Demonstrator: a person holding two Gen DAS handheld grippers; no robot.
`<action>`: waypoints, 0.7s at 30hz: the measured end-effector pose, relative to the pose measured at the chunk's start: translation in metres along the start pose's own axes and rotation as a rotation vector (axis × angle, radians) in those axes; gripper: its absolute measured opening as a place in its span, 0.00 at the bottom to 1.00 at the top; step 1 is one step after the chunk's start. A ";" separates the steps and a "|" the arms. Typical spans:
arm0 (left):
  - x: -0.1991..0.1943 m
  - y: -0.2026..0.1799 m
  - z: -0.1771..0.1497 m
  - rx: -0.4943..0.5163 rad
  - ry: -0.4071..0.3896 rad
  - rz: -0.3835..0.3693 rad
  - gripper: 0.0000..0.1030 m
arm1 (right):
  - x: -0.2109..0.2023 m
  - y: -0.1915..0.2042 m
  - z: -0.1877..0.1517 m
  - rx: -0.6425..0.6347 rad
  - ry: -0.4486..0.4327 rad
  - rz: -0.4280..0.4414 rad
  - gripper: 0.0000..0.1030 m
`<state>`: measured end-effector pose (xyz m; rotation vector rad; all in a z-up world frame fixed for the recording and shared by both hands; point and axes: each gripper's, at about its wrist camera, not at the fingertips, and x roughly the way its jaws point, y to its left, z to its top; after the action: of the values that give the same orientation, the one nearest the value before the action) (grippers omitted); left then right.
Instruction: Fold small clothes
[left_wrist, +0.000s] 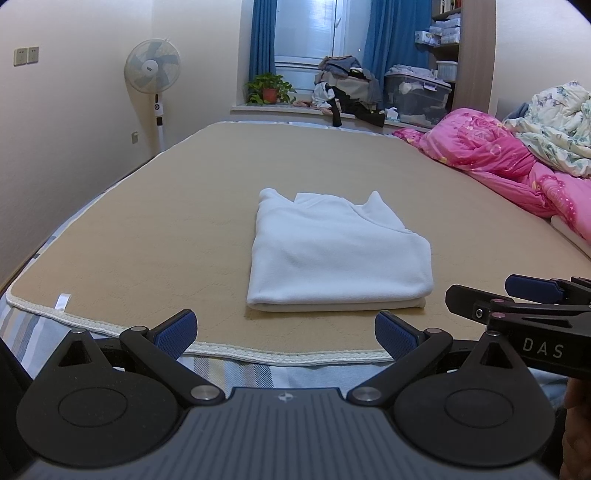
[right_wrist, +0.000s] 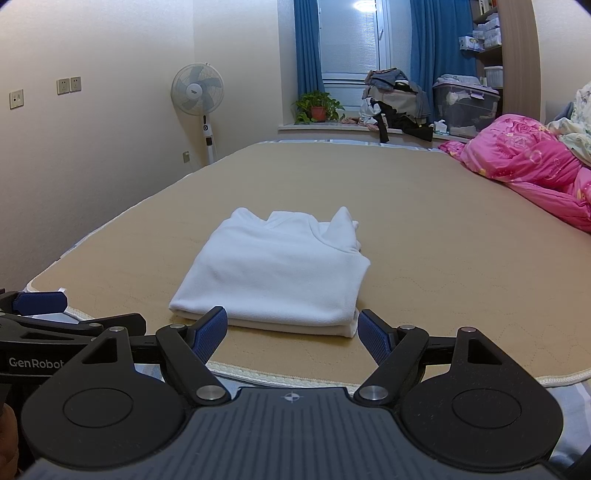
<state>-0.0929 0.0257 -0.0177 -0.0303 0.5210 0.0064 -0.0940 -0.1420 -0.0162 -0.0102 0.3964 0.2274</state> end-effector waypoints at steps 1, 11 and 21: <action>0.000 0.000 0.000 0.000 0.000 0.001 1.00 | 0.000 0.000 0.000 0.000 0.000 0.000 0.77; 0.000 0.000 0.000 0.001 0.000 -0.003 1.00 | 0.000 0.000 0.000 -0.001 0.001 -0.001 0.77; 0.002 0.003 0.001 0.004 0.002 -0.010 1.00 | -0.001 0.000 0.000 -0.001 0.001 0.000 0.77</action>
<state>-0.0904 0.0289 -0.0180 -0.0293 0.5231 -0.0045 -0.0947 -0.1419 -0.0156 -0.0111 0.3973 0.2274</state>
